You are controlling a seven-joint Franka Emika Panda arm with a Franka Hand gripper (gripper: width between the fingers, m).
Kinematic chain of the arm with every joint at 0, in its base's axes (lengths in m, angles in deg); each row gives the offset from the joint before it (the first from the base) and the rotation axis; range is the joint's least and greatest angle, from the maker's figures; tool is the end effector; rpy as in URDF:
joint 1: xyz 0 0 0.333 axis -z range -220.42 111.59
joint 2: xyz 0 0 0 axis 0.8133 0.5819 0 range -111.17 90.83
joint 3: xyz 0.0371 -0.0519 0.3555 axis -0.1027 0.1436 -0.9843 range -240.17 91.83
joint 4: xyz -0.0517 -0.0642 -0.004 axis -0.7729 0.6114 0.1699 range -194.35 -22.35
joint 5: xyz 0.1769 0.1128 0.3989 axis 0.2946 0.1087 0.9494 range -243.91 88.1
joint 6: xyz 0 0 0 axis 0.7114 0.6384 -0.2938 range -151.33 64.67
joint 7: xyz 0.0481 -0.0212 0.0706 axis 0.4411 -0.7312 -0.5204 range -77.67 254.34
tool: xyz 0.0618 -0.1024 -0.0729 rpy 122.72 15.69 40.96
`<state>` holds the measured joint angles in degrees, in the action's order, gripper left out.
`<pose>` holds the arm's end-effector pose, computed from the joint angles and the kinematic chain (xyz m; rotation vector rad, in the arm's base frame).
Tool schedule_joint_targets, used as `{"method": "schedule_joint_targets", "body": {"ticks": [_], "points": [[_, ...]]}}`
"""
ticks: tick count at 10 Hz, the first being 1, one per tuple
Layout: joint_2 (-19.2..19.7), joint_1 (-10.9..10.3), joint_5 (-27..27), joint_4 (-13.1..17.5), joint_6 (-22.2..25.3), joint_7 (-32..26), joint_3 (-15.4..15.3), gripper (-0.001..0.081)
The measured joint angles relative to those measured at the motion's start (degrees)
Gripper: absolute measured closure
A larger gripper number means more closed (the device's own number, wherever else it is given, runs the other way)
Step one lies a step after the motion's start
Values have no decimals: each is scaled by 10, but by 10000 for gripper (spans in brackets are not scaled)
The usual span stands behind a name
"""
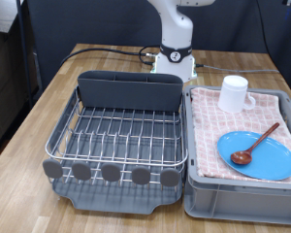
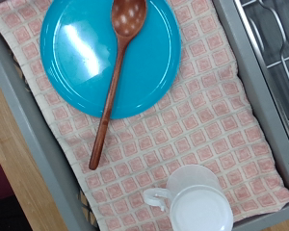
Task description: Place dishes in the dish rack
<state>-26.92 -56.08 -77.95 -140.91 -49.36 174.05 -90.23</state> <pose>0.5029 0.1705 0.5271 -2.5602 1.7389 -0.2089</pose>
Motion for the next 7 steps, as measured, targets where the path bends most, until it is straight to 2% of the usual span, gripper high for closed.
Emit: {"method": "schedule_joint_targets", "body": {"ticks": [4, 7], "points": [[55, 0, -19, 52, 5, 38, -22, 3], [92, 0, -66, 56, -25, 54, -36, 3]]}}
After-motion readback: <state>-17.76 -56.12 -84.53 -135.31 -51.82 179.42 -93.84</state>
